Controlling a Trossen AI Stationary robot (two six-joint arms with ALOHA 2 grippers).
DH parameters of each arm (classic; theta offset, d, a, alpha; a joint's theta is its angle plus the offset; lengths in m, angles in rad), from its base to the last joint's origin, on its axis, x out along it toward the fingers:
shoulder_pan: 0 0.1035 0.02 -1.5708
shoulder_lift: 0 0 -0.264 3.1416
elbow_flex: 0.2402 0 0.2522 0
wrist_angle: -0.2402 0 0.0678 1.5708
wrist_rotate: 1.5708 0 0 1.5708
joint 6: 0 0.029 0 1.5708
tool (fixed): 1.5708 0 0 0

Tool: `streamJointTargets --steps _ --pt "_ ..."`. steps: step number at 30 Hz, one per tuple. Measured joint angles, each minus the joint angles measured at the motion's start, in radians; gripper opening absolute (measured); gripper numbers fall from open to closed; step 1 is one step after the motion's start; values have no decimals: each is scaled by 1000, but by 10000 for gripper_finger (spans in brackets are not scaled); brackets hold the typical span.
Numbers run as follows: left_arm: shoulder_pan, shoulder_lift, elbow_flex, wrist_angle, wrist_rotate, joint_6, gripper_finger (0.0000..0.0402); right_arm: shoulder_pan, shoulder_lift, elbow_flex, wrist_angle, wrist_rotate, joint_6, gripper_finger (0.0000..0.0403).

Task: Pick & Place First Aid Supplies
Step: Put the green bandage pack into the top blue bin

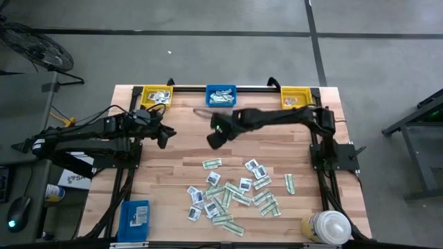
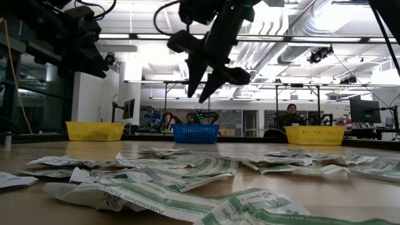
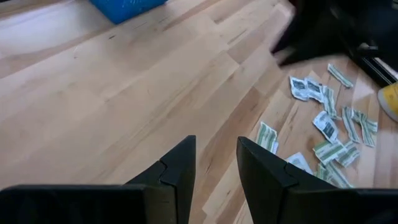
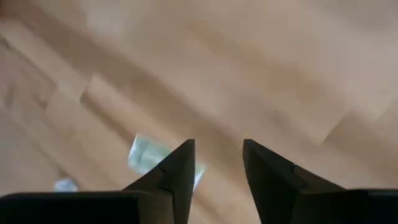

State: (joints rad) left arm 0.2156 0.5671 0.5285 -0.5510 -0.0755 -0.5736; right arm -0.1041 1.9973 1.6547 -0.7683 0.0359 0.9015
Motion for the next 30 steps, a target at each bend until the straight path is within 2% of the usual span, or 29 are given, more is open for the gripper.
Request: streamJointTargets --steps 7,13,22,30 --pt "0 0 0 -4 23 29 117 63 73 -1 -28 -25 130 179" --pt "0 0 0 -7 41 31 117 78 131 0 -25 -44 159 219" --pt "0 0 0 -40 44 30 117 122 192 -1 -11 -86 221 211" --pt "0 0 0 -62 43 31 117 132 207 0 25 -28 260 209"
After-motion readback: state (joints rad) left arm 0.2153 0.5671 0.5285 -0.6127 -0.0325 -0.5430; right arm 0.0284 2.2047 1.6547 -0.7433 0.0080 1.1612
